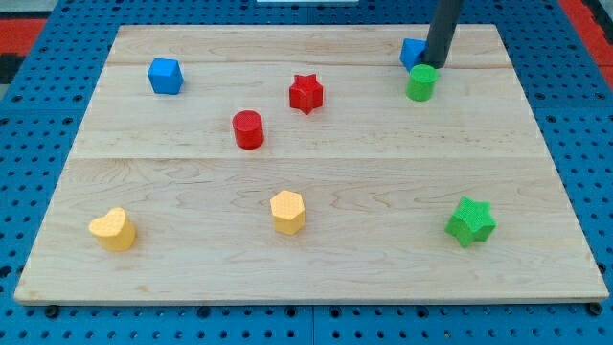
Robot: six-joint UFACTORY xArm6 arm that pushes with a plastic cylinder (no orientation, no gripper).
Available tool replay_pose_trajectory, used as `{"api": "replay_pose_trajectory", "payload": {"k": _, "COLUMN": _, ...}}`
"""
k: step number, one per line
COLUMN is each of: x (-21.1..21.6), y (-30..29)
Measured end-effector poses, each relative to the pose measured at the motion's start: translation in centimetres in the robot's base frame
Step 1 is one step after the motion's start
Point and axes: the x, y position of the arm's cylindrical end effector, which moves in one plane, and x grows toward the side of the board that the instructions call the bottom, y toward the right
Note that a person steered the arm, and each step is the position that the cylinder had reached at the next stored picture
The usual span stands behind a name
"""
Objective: Slightly touch the bottom of red star
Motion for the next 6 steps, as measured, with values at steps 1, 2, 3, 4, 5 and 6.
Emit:
{"api": "replay_pose_trajectory", "payload": {"k": 1, "x": -0.1, "y": 1.2}}
{"api": "replay_pose_trajectory", "payload": {"k": 2, "x": 0.7, "y": 3.6}}
{"api": "replay_pose_trajectory", "payload": {"k": 3, "x": 2.7, "y": 5.7}}
{"api": "replay_pose_trajectory", "payload": {"k": 4, "x": 6.2, "y": 6.8}}
{"api": "replay_pose_trajectory", "payload": {"k": 5, "x": 8.9, "y": 7.2}}
{"api": "replay_pose_trajectory", "payload": {"k": 6, "x": 10.9, "y": 7.2}}
